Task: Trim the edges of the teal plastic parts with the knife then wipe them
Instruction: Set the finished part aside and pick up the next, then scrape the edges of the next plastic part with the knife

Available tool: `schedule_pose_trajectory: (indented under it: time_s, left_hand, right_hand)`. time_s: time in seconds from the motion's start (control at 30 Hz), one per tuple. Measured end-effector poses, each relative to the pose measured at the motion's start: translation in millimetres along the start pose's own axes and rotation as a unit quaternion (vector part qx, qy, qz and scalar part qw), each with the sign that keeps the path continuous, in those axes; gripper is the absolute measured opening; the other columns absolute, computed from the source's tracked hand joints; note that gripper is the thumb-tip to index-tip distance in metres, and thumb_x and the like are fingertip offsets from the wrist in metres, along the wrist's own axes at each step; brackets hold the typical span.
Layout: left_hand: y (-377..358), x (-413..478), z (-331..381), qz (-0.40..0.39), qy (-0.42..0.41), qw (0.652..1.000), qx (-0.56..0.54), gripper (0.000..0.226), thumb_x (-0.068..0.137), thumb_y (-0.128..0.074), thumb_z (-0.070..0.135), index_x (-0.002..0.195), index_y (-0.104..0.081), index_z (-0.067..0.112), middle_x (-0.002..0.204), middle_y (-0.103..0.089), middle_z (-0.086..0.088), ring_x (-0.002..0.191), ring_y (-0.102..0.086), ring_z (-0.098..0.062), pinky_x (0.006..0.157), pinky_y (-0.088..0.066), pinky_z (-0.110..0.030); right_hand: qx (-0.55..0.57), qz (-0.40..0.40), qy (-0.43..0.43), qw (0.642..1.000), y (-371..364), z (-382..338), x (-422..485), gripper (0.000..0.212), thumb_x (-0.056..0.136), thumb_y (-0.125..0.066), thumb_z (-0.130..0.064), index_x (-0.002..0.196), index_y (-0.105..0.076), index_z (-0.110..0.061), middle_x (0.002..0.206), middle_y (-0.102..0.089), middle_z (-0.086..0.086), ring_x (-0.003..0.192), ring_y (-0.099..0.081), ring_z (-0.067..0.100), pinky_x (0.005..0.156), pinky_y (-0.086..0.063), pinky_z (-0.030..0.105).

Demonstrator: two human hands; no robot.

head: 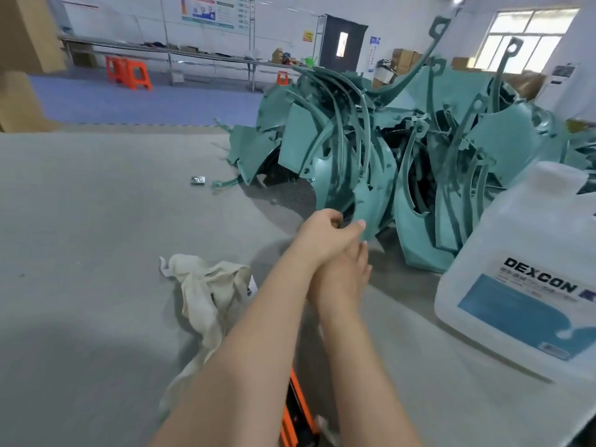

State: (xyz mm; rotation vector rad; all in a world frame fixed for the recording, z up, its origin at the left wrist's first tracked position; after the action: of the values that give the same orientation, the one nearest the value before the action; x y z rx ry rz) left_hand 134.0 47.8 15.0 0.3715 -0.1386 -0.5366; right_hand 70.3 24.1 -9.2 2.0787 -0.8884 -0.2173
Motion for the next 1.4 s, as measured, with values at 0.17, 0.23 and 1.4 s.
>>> schedule_pose_trajectory:
  time_s: [0.17, 0.23, 1.4]
  left_hand:
    - [36.0, -6.6, 17.0, 0.111, -0.068, 0.986, 0.105, 0.019, 0.095, -0.052, 0.021, 0.081, -0.062, 0.013, 0.086, -0.066, -0.006, 0.096, -0.061, -0.029, 0.082, -0.046, -0.034]
    - [57.5, -18.8, 17.4, 0.191, -0.09, 0.975, 0.072, 0.022, 0.097, -0.048, 0.021, 0.086, -0.063, 0.01, 0.08, -0.062, -0.003, 0.081, -0.058, -0.022, 0.071, -0.041, -0.03]
    - [177.3, -201.5, -109.0, 0.297, 0.027, 0.734, -0.61, 0.015, 0.092, -0.06, 0.019, 0.106, -0.066, 0.015, 0.092, -0.075, -0.001, 0.074, -0.072, -0.011, 0.056, -0.054, -0.02]
  right_hand:
    - [0.136, 0.017, 0.125, 0.983, 8.2, -22.4, -32.0, 0.04, 0.093, -0.046, -0.007, 0.132, -0.055, -0.007, 0.153, -0.034, 0.011, 0.145, -0.022, 0.026, 0.118, -0.019, 0.041]
    - [0.233, 0.082, 0.125, 0.961, 19.0, -25.2, -41.4, 0.028, 0.091, -0.046, -0.002, 0.105, -0.07, -0.009, 0.134, -0.054, 0.003, 0.13, -0.043, 0.017, 0.11, -0.033, 0.037]
    - [0.555, -0.321, 0.043, 0.766, -66.8, -113.8, -119.8, 0.016, 0.098, -0.055, -0.023, 0.092, -0.069, -0.018, 0.08, -0.074, -0.005, 0.069, -0.066, 0.007, 0.071, -0.055, 0.022]
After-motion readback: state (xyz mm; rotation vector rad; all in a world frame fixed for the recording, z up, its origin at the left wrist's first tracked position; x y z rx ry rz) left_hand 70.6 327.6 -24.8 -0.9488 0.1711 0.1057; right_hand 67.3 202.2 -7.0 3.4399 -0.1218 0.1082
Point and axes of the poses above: each hand's wrist, its own x-axis towards the middle knuckle, its own y-axis out of the back of the hand, z = x × y, the point moved 4 cm from there along x, towards the middle knuckle
